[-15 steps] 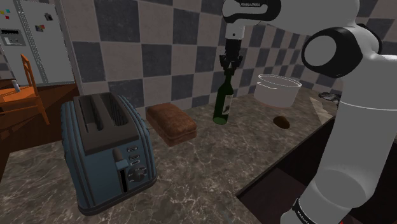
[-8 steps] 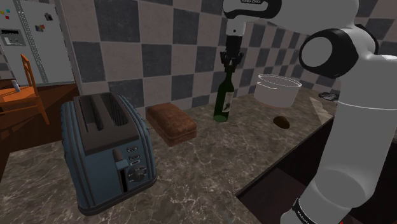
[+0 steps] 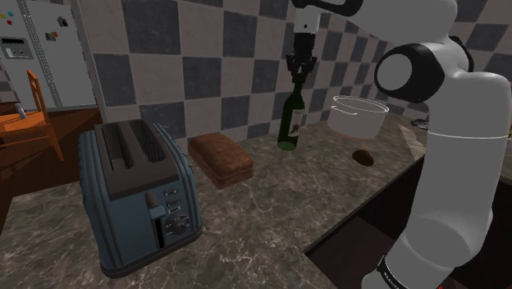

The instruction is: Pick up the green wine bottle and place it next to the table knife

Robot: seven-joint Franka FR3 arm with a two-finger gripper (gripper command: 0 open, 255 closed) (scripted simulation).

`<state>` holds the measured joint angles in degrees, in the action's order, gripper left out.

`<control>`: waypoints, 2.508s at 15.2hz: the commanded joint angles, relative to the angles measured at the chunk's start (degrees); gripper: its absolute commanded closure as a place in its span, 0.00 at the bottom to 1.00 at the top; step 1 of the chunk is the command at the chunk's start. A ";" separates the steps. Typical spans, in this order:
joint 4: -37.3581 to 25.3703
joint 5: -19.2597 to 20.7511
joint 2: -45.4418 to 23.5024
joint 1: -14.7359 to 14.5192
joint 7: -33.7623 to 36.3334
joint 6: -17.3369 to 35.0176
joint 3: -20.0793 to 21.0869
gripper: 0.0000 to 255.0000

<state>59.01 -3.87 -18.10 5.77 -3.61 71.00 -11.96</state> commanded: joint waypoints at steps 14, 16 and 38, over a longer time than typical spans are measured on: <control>20.74 3.00 19.25 -7.30 9.53 1.94 3.48 1.00; 25.30 3.24 23.14 -8.43 11.90 2.69 4.74 1.00; 50.33 -5.82 50.38 -17.19 39.12 2.14 22.83 1.00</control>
<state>108.91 -8.94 31.37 -11.04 34.10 73.44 9.93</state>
